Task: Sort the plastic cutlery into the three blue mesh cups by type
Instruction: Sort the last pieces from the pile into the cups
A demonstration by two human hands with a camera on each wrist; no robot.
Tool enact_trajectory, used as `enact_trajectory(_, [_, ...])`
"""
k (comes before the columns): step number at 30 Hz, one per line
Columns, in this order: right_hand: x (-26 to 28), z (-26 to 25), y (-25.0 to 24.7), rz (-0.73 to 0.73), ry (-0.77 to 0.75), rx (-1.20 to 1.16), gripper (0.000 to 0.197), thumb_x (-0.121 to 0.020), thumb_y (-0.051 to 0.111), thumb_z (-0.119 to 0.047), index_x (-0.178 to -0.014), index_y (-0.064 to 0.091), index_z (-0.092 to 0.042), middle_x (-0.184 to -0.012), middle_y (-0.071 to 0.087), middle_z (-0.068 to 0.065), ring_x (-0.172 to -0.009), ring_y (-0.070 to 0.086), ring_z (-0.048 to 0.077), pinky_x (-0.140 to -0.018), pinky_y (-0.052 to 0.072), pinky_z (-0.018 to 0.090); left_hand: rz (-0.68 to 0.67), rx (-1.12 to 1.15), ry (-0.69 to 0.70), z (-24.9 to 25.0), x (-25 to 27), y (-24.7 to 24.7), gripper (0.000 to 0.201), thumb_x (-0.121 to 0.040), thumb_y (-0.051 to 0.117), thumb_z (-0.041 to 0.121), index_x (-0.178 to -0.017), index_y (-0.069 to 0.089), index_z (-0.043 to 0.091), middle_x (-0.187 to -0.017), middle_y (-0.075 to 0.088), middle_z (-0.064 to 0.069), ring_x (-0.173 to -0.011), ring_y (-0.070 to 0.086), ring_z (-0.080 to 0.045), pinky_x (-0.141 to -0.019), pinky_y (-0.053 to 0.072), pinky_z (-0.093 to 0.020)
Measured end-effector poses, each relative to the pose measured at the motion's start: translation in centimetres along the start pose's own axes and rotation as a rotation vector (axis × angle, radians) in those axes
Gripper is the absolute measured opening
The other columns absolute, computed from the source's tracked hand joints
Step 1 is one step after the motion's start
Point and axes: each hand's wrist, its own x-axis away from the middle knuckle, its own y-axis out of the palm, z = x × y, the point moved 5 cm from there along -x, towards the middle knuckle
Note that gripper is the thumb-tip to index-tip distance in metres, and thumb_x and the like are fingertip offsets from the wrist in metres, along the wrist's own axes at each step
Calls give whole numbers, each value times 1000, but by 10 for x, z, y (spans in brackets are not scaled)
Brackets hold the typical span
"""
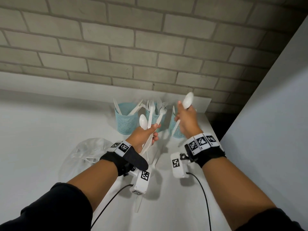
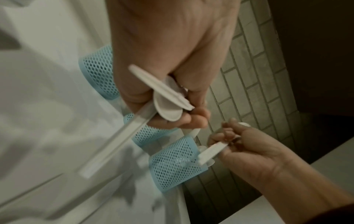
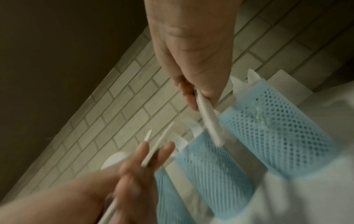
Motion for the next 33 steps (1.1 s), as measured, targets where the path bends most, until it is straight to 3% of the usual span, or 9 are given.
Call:
enact_trajectory(6, [-32, -46, -29, 244, -234, -155, 21, -99, 42, -25, -80, 48, -18, -61, 42, -4, -52, 44, 6, -52, 41, 16, -146, 119, -154, 2, -4, 15, 24, -98, 46, 28, -117, 59, 21, -59, 45, 6, -47, 47, -5, -55, 44, -22])
enact_trajectory(9, [-46, -27, -30, 223, -208, -52, 13, -98, 44, -25, -97, 51, -14, -75, 55, -1, -67, 55, 6, -68, 48, 16, -223, 210, -226, 0, -4, 20, 21, -98, 43, 20, -115, 57, 20, -62, 48, 6, -49, 51, -6, -57, 50, -23])
enact_trajectory(12, [-53, -3, -30, 165, -164, 73, 3, -93, 55, -17, -95, 52, -16, -88, 61, 4, -77, 58, 10, -79, 47, 27, -288, 248, -260, 0, -1, 21, 24, -95, 39, 14, -113, 56, 15, -65, 50, 5, -53, 52, -8, -58, 50, -24])
enact_trajectory(16, [-54, 5, -31, 136, -184, 170, 31, -87, 59, -2, -109, 45, -18, -96, 61, 4, -89, 60, 18, -87, 49, 30, -337, 262, -287, 1, 0, 18, 29, -93, 34, 10, -111, 57, 10, -68, 51, 4, -55, 52, -8, -59, 50, -24])
enact_trajectory(20, [-52, 3, -28, 75, -304, 383, 32, -89, 50, 5, -118, 53, -9, -108, 62, 9, -100, 58, 19, -82, 42, 11, -328, 264, -259, 1, -1, 14, 25, -94, 37, 6, -107, 58, 9, -72, 58, 2, -56, 57, -9, -57, 51, -23])
enact_trajectory(25, [-29, -22, -10, 44, -700, 658, 27, -88, 56, -18, -111, 62, -5, -120, 58, 11, -117, 49, 23, -100, 32, 21, -342, 239, -220, -1, -1, 9, 20, -95, 41, 8, -107, 58, 9, -80, 66, 2, -62, 63, -8, -58, 55, -24])
enact_trajectory(28, [-3, -41, 16, -181, -835, 731, 36, -89, 48, -36, -108, 67, -12, -111, 64, 4, -113, 48, 18, -98, 35, 31, -324, 203, -206, -1, -2, 7, 19, -97, 43, 11, -110, 56, 10, -79, 70, 3, -62, 65, -7, -58, 55, -23])
enact_trajectory(31, [12, -31, 41, -574, -638, 954, 28, -91, 56, -35, -110, 68, -18, -107, 61, -4, -111, 39, 10, -93, 31, 27, -297, 184, -211, -2, -2, 5, 19, -96, 45, 16, -110, 55, 8, -78, 68, 2, -58, 64, -6, -54, 54, -22])
enact_trajectory(33, [15, -20, 48, -734, -545, 1070, 22, -88, 62, -32, -97, 71, -15, -96, 64, 3, -100, 46, 15, -88, 35, 31, -285, 154, -212, -1, 1, 4, 17, -96, 46, 18, -102, 58, 8, -77, 62, 1, -53, 60, -5, -51, 52, -19])
